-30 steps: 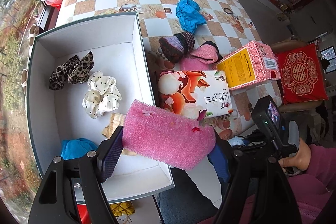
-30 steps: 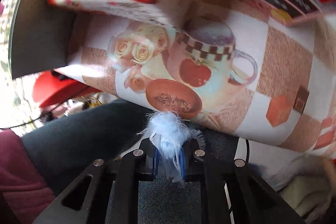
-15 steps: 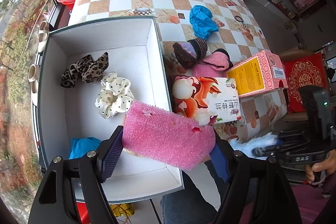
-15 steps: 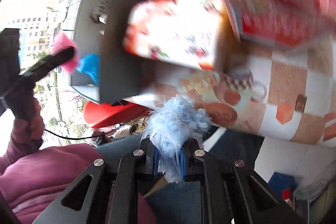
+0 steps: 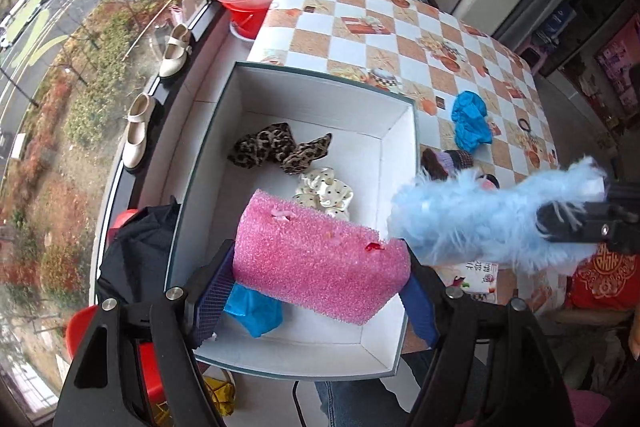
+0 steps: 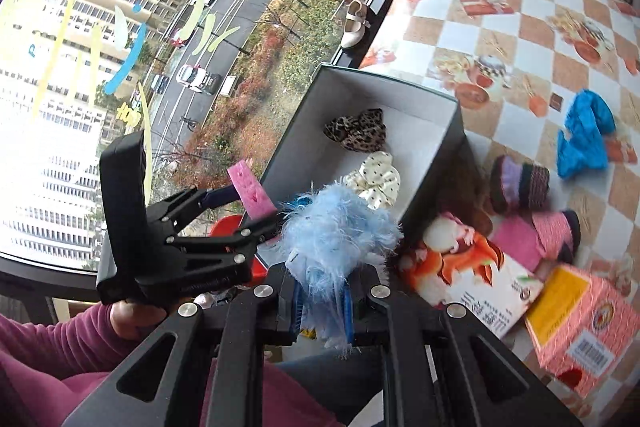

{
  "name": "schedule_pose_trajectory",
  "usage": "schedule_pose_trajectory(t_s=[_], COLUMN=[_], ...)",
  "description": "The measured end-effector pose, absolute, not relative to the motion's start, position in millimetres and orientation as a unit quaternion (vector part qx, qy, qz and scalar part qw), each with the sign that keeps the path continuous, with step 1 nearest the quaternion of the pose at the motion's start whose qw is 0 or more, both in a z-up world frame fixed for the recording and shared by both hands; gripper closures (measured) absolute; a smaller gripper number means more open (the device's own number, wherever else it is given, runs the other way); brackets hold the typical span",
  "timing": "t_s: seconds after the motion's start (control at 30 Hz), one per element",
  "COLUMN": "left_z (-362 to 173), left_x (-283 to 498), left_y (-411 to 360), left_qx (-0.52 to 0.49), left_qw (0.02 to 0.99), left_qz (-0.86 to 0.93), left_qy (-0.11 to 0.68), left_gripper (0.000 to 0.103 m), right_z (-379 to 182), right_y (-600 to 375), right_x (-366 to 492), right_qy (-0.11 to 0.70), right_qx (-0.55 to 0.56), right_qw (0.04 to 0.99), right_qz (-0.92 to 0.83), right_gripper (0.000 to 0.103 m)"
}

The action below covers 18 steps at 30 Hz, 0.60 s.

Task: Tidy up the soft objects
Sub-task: 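Lower the pink sponge and light-blue duster into the white box and open both tools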

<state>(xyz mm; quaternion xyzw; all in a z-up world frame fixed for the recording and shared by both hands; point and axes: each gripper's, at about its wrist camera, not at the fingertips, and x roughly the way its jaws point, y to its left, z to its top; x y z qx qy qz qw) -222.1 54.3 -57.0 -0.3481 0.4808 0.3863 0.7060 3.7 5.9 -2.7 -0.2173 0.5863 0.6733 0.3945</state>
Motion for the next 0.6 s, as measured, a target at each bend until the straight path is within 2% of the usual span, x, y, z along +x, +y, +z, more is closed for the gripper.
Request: schedule_pose_trajectory(t_s=[0.37,0.43,0.47,0.5,0.53,0.6], left_z=[-68.8,-72.9,-75.4,-77.2,-78.0,-78.8], left_x=[-236.5,-236.9,-237.4,-238.9,-240.9,-243.3], left_y=[52.1,52.6,53.5,53.3,53.0,54.8], left_qx=[-0.363,-0.361,-0.363,-0.365,-0.366,-0.368], left_qw=[0.671,0.658,0.652,0.646,0.643,0.639], left_qz=[0.44,0.448,0.451,0.453,0.456,0.461], left_qy=[0.475,0.486,0.491,0.493,0.494,0.493], left_gripper=[0.024,0.023,0.023,0.023,0.023,0.023], right_z=[-11.2,-17.4,-18.3,-18.3,-17.6,-10.7], right_y=[66.7,73.9,76.0,77.2,77.2,74.4], right_x=[-50.7,-54.5,-55.9,-57.0,-57.6,-55.1], right_qy=[0.559,0.564,0.564,0.563,0.563,0.561], right_qx=[-0.268,-0.268,-0.272,-0.276,-0.279,-0.276], right_qw=[0.383,0.382,0.386,0.391,0.395,0.399], right_qz=[0.685,0.681,0.677,0.674,0.67,0.671], right_gripper=[0.086,0.073,0.047,0.015,0.007,0.004])
